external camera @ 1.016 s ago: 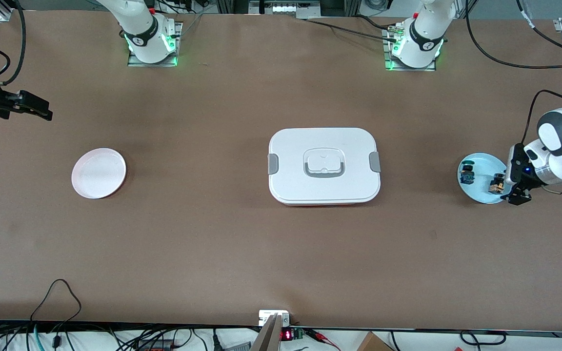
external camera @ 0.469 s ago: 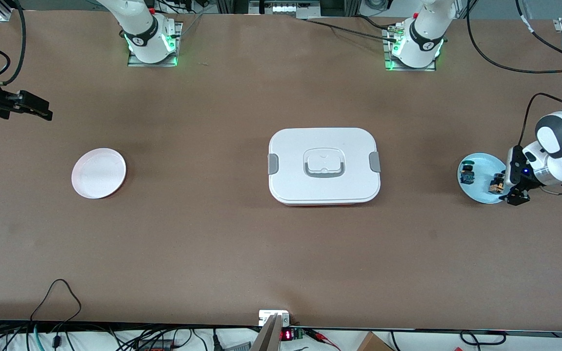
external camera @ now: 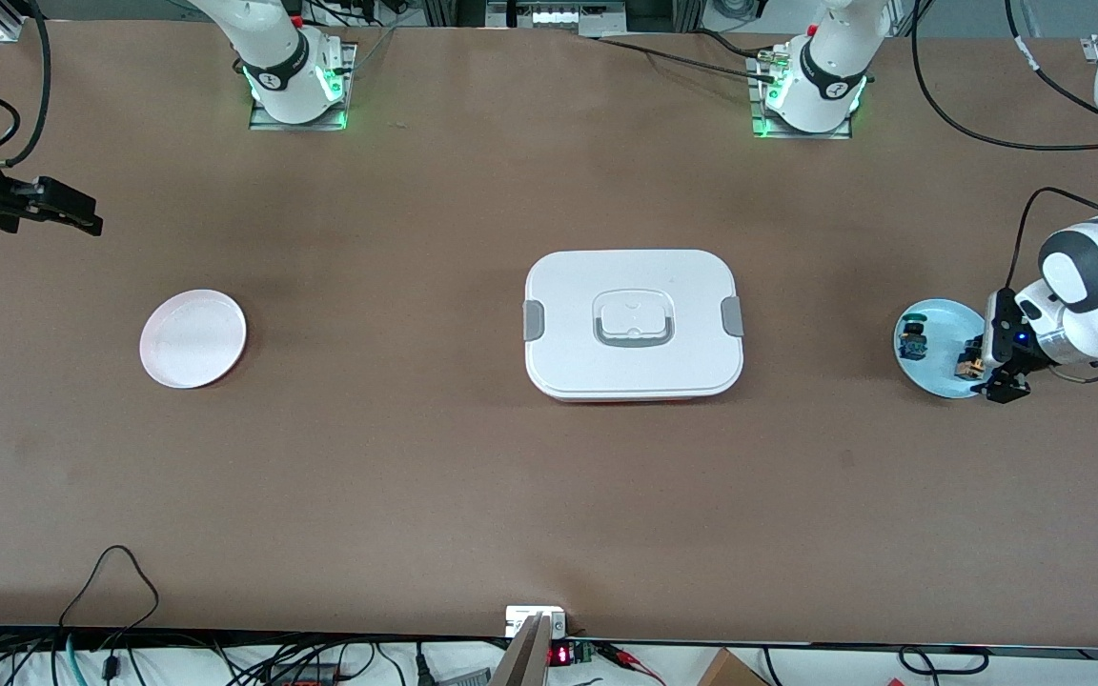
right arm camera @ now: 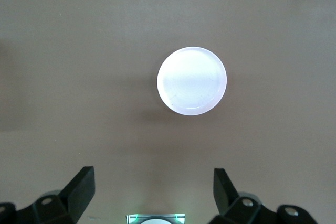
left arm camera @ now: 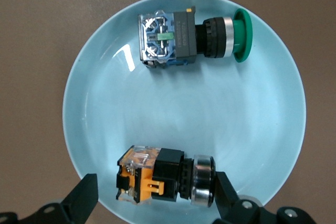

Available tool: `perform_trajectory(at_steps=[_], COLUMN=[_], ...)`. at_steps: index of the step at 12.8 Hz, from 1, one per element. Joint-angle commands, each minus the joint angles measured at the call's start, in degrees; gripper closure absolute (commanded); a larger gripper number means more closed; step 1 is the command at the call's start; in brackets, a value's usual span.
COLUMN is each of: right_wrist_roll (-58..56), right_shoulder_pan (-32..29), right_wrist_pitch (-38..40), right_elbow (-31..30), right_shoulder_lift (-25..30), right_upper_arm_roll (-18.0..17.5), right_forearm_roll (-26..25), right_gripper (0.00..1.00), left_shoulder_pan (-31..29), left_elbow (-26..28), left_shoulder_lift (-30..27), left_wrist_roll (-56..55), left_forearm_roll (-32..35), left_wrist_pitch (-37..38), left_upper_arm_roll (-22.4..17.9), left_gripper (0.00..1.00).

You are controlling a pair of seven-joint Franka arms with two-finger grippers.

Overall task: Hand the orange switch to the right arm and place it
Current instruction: 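Close the left gripper on the orange switch and lift it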

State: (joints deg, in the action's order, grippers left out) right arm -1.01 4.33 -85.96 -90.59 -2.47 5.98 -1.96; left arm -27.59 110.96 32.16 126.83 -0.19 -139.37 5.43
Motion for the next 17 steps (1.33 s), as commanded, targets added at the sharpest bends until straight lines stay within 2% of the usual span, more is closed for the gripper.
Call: perform_trajectory(at_steps=[1,2,4,5,7,9,11,14,17], right_wrist_roll=[-0.13,-0.13,-0.13,-0.13,-0.13,-0.13,-0.04,0.66,0.13], right_shoulder_pan=[0.15,0.15,0.24,0.24,0.24,0.24,0.24,0.24,0.24], right_wrist_pitch=[0.88,0.88,0.97,0.88,0.97,0.88,0.88,0.88,0.88], right_elbow=[0.76,0.76,0.76,0.76,0.76,0.76,0.76,0.76,0.76], right_shoulder_lift=[0.1,0.1,0.1,0.1,0.1,0.1,0.1,0.1,0.27], right_upper_arm_roll=[0.17,0.17,0.09,0.09,0.09,0.09,0.09,0.17,0.17], right_forearm_roll=[0.55,0.55,0.55,0.55,0.55,0.55,0.55,0.9,0.82], right_gripper=[0.0,0.0,0.0,0.0,0.0,0.0,0.0,0.0,0.0], left_shoulder_pan=[-0.8,-0.8,-0.8,-0.97,-2.03,-2.11,-1.94,-1.15,-0.71], left_elbow=[-1.27,-1.27,-1.36,-1.44,-1.88,-4.94,-10.82,-19.7,-24.55], left_shoulder_lift=[0.71,0.62,0.62,0.62,0.62,0.62,0.53,0.53,0.71], left_wrist_roll=[2.2,2.2,2.63,2.98,3.43,3.43,3.52,3.52,0.19], left_forearm_roll=[-1.48,-1.57,-1.57,-2.96,-5.6,-8.22,-11.4,-19.65,-31.67], left_wrist_pitch=[0.06,0.15,0.15,0.5,1.46,6.97,16.97,35.96,46.6], left_upper_arm_roll=[0.72,0.72,0.9,0.98,1.16,1.16,1.16,4.49,9.5], left_gripper=[0.35,0.65,0.85,1.0,1.0,1.0,1.0,1.0,0.99])
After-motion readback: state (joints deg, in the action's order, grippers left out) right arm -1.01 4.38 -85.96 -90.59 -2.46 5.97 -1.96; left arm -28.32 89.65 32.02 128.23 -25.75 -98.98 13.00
